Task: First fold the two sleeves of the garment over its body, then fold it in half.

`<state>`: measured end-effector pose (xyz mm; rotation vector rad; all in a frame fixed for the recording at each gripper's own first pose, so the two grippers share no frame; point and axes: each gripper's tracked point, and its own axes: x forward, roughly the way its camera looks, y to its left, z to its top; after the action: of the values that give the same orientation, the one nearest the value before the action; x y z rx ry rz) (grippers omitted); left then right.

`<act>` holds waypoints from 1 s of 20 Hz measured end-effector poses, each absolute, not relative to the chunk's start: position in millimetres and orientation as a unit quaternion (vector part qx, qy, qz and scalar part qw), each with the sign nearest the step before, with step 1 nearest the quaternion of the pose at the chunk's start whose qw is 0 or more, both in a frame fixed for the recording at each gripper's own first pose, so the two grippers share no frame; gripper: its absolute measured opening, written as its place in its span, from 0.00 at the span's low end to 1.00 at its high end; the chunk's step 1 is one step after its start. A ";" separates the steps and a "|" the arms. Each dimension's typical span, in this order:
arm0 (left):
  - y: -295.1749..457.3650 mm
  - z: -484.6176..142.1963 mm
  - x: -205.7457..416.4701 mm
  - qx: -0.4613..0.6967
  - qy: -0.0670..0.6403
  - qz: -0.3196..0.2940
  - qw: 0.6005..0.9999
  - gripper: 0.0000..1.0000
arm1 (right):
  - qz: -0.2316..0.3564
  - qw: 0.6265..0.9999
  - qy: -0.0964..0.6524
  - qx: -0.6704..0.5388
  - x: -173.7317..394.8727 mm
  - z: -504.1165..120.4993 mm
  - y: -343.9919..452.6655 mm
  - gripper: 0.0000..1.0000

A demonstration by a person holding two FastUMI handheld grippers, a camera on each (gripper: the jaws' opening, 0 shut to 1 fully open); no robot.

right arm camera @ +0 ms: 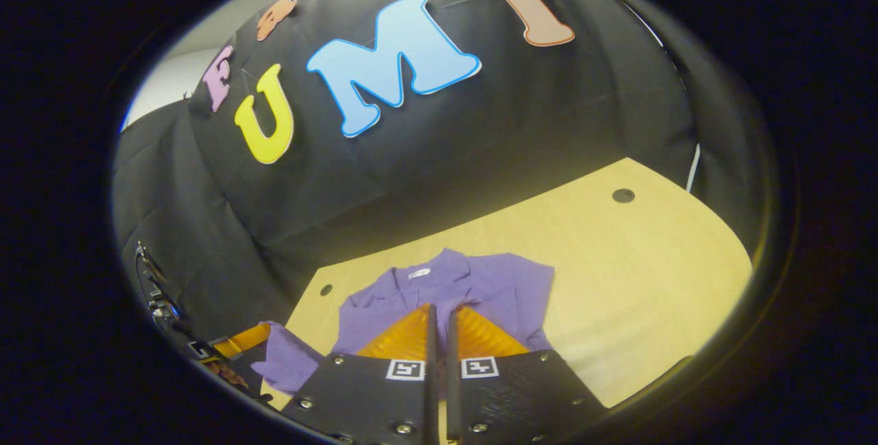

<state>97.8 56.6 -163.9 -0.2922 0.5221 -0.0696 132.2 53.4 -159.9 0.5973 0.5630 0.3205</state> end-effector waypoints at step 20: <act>67.7 -219.1 281.9 -0.035 0.220 0.064 0.973 0.08 | 0.142 0.918 0.290 0.228 311.2 -244.9 55.0 0.04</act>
<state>281.9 67.7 -219.1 -0.0706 0.4439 0.1291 311.2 55.0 -244.9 0.4694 0.5967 0.2927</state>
